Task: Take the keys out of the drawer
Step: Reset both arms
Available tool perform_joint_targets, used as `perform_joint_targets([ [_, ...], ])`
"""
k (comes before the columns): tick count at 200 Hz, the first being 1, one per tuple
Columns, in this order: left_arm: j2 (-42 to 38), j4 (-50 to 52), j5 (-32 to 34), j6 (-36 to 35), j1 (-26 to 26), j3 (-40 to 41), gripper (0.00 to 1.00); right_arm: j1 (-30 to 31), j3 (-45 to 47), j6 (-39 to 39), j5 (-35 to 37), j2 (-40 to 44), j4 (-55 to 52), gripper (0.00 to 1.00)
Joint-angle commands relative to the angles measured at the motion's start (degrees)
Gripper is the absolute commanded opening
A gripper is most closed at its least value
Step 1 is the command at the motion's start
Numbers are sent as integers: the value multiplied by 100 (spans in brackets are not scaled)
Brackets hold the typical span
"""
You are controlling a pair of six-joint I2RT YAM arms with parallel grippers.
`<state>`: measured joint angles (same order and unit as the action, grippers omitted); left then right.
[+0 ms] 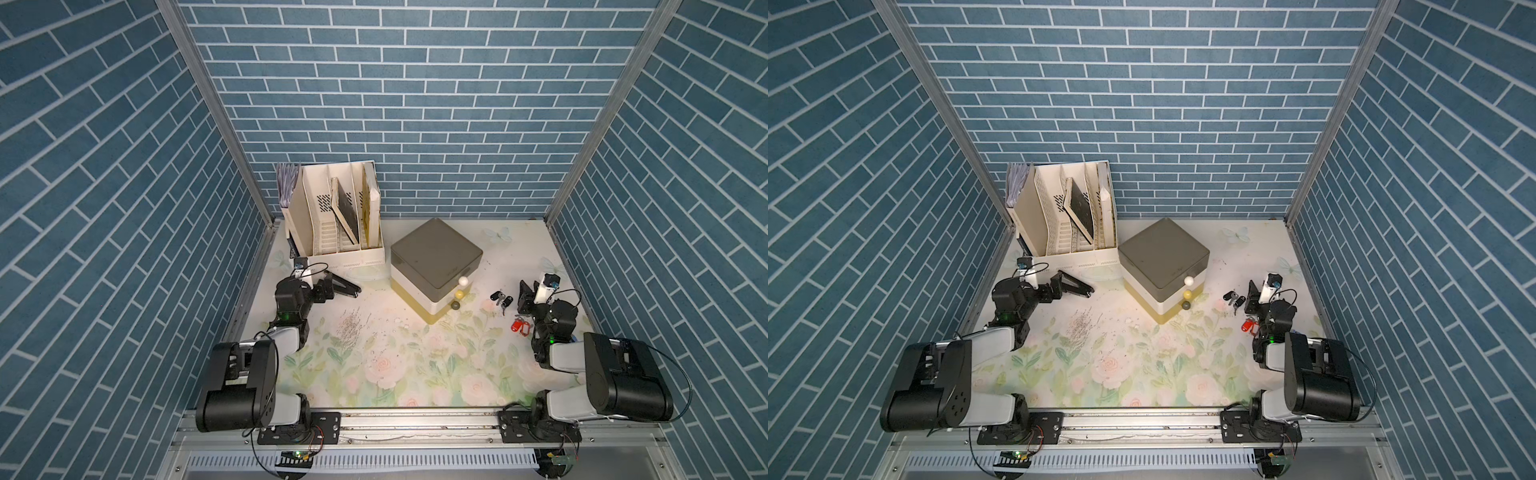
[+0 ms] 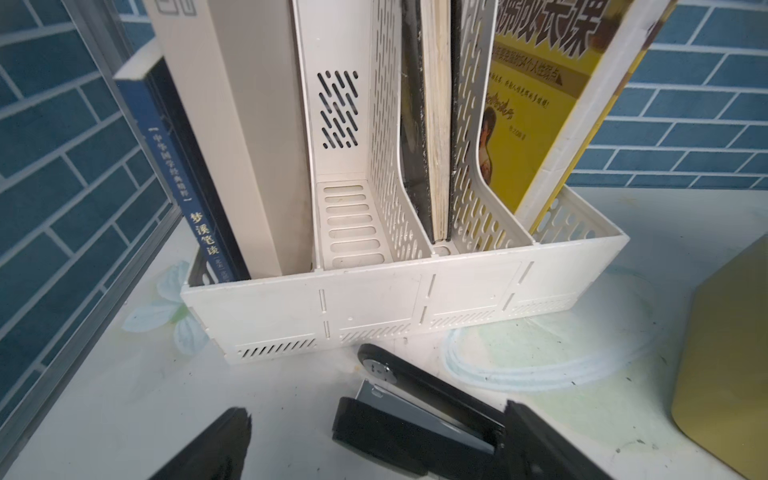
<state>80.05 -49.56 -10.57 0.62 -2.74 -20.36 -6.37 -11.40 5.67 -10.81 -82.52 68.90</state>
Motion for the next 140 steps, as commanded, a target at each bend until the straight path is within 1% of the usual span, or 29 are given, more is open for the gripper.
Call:
perform_joint_targets([
  [1,66,-1135,67,-228,170,423,100,35,-13,-231,-202,-60,349,43],
  [10,207,-1127,159,-410,312,371,100,33,-20,-253,-255,-78,335,43],
  [19,292,-1382,396,-468,426,496,100,68,20,-329,-364,-112,445,43],
  [27,333,-1713,743,-290,415,640,100,159,108,-471,-361,-163,644,43],
  [35,578,-2170,853,-232,415,765,100,294,188,-571,-218,-245,849,43],
  [40,622,-2222,949,-105,370,780,100,351,215,-647,-162,-363,978,44],
  [43,598,-2051,983,-74,333,712,100,377,223,-673,-148,-457,1038,45],
  [49,603,-1971,1059,-32,326,683,100,393,192,-604,-213,-653,1357,49],
  [56,609,-1991,1065,-24,327,687,100,451,-23,-678,108,-487,544,55],
  [60,593,-1919,1102,-23,323,670,100,563,-71,-711,367,-529,575,58],
  [65,624,-2041,1190,28,324,695,100,646,-124,-725,525,-599,616,61],
  [70,603,-1951,1203,25,327,671,100,670,-180,-761,608,-523,301,64],
  [77,614,-2012,1211,25,327,685,100,693,-137,-753,615,-589,536,66],
  [83,597,-1938,1215,23,327,672,100,699,-187,-766,615,-538,312,67],
  [90,621,-2003,1217,26,323,686,100,706,-151,-761,615,-578,488,68],
  [94,611,-1968,1217,26,325,678,100,702,-169,-761,615,-566,405,69],
  [117,614,-1996,1304,0,375,687,100,706,-154,-769,615,-569,450,79],
  [121,601,-1965,1295,-1,373,683,100,707,-164,-765,615,-565,400,83],
  [125,600,-1990,1301,-1,379,684,100,705,-169,-765,615,-541,369,88],
  [128,606,-2003,1303,-3,380,683,100,705,-158,-769,615,-550,417,97],
  [129,612,-2000,1303,-2,380,683,100,706,-155,-765,615,-552,437,99],
  [140,609,-2002,1303,0,380,683,100,716,-144,-765,615,-537,411,100],
])
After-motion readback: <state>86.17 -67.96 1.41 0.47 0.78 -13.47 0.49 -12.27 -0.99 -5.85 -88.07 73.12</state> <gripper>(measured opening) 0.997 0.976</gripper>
